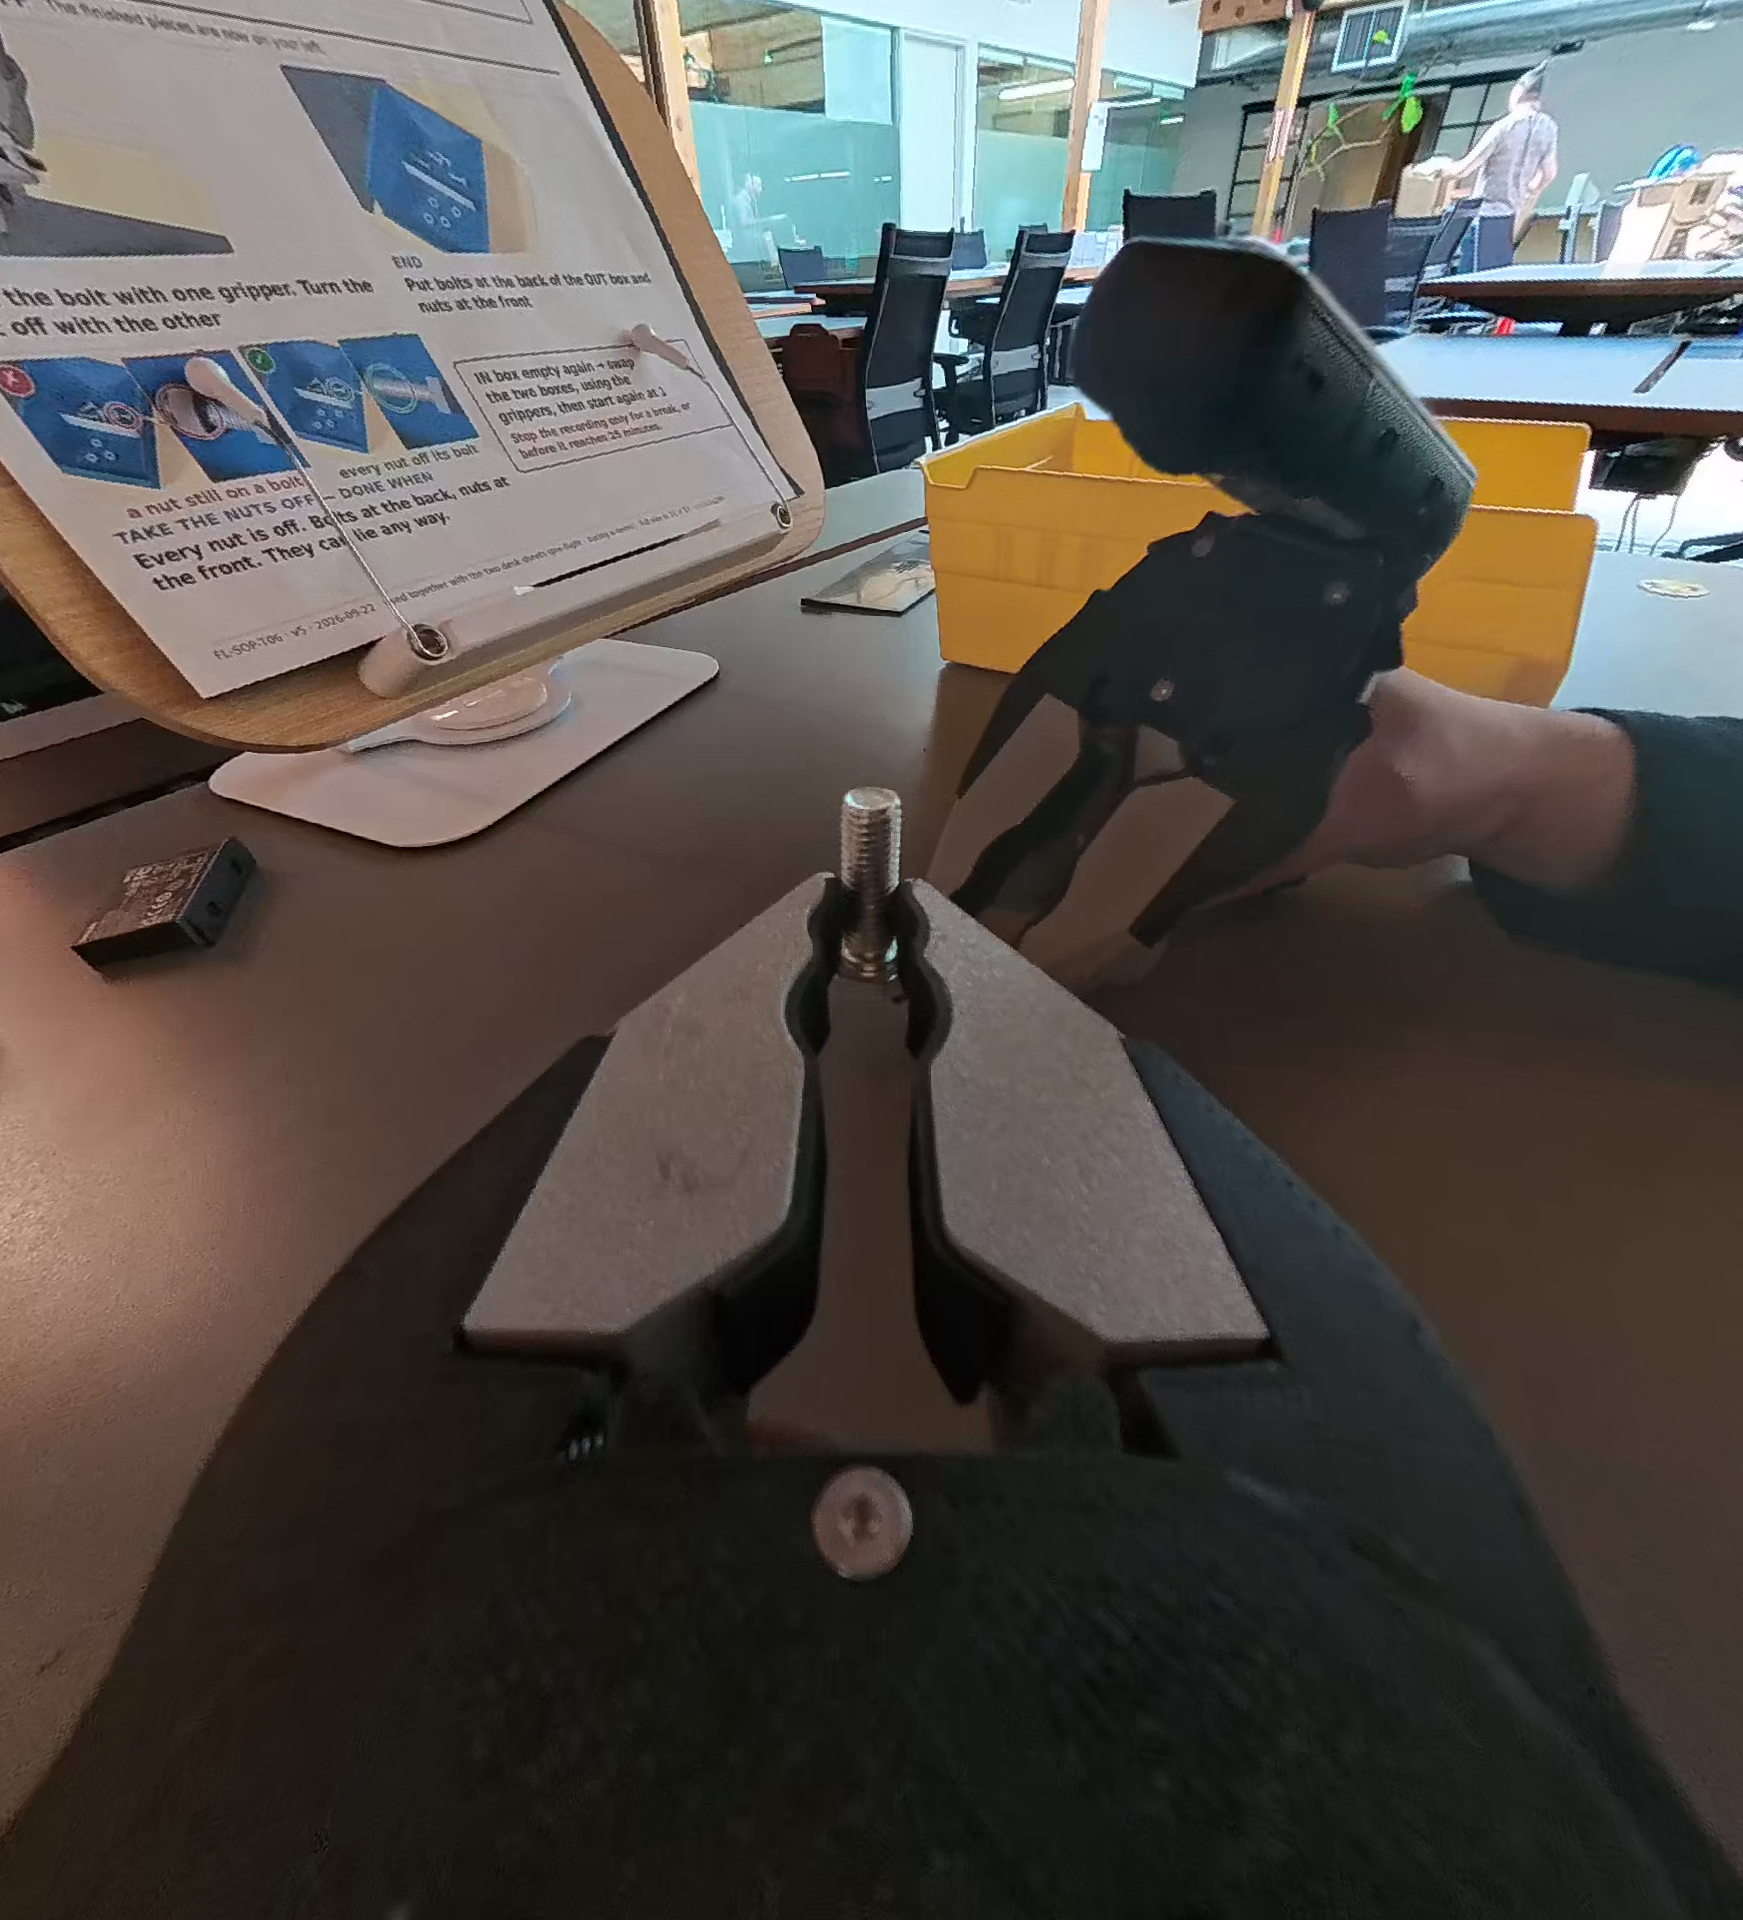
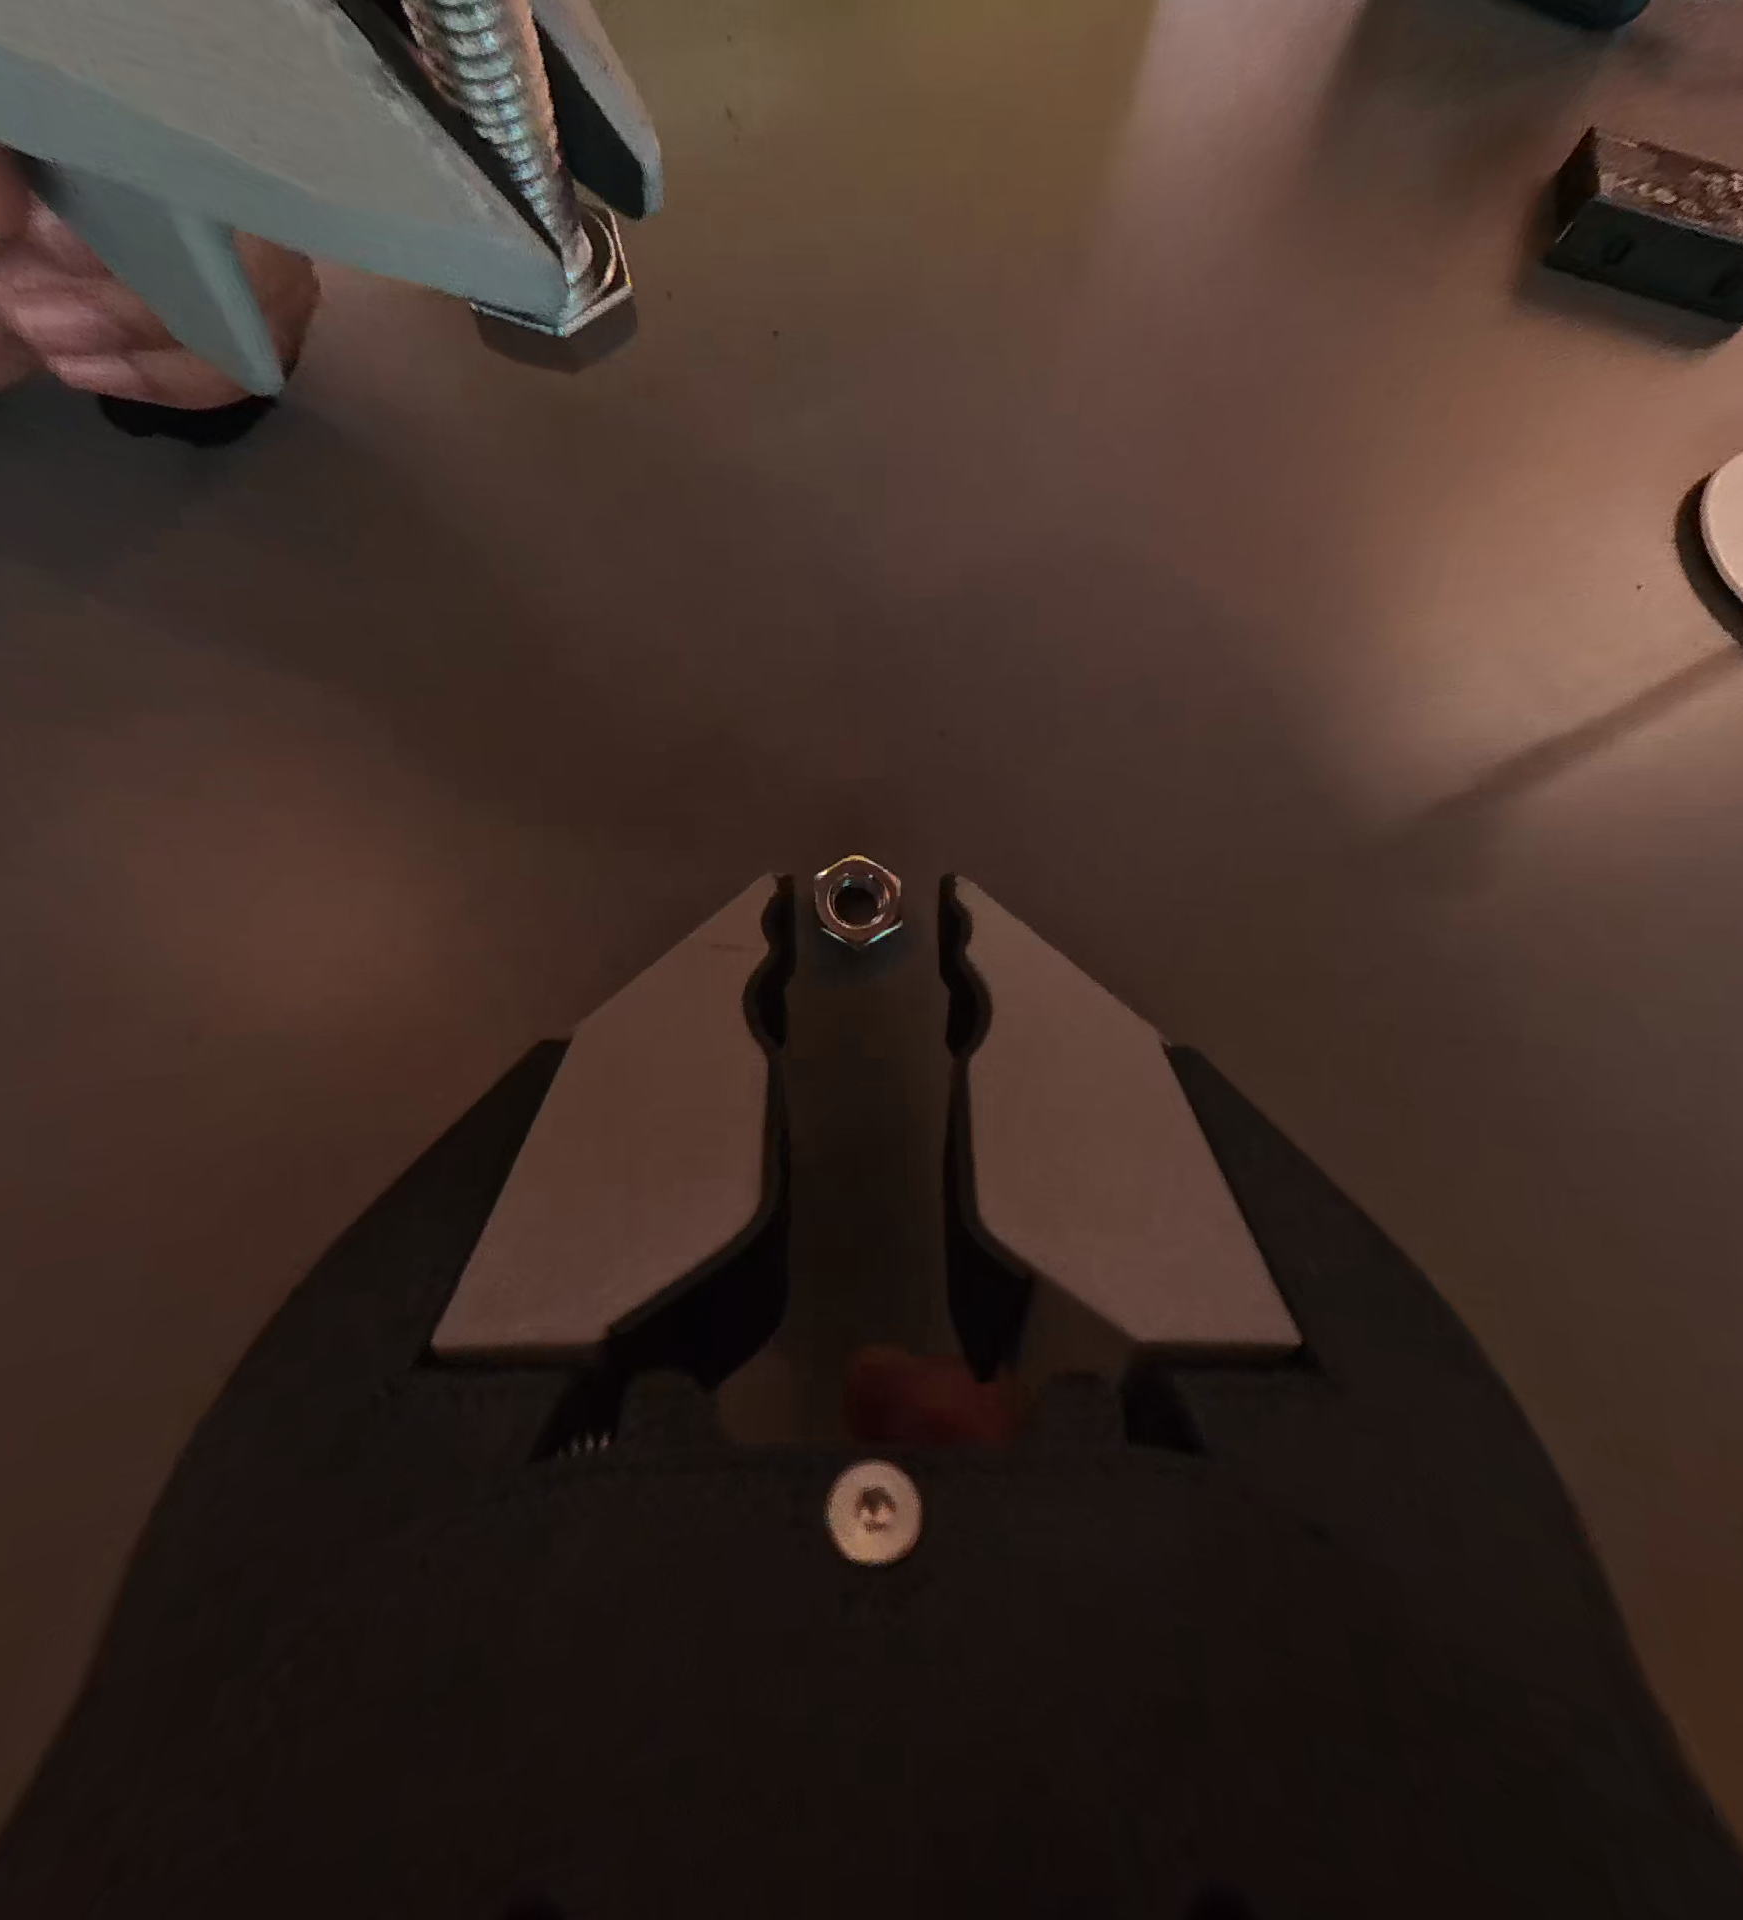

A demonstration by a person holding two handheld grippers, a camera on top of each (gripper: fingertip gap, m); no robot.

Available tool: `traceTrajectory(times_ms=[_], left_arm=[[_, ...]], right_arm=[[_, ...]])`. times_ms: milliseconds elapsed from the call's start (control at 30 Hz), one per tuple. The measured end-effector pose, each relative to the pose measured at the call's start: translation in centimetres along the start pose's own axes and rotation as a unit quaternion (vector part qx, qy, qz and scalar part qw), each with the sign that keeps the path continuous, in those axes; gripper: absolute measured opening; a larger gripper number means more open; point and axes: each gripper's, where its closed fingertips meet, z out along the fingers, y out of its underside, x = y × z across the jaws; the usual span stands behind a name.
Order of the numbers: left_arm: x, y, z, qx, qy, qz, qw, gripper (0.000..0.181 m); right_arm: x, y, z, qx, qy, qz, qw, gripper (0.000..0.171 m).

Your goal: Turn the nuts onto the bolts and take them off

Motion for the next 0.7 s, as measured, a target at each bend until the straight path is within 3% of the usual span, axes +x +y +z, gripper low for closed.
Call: traceTrajectory(times_ms=[100,367,567,700], left_arm=[[0.0,0.0,0.0,0.000,-0.001,0.000,1.000,0.007],[0.9,0.3,0.3,-0.012,0.034,-0.012,0.999,0.007],[2.1,0.8,0.6,-0.032,0.067,-0.014,0.997,0.007],[3.1,0.5,0.8,-0.023,0.084,-0.026,0.996,0.007]], right_arm=[[0.0,0.1,0.1,-0.005,-0.002,0.002,1.000,0.015],[0.2,0.1,-0.6,0.007,0.010,0.002,1.000,0.014],[1.5,0.2,-3.2,0.026,0.056,0.031,0.998,0.014],[1.0,0.3,-4.7,0.049,0.044,0.050,0.997,0.014]])
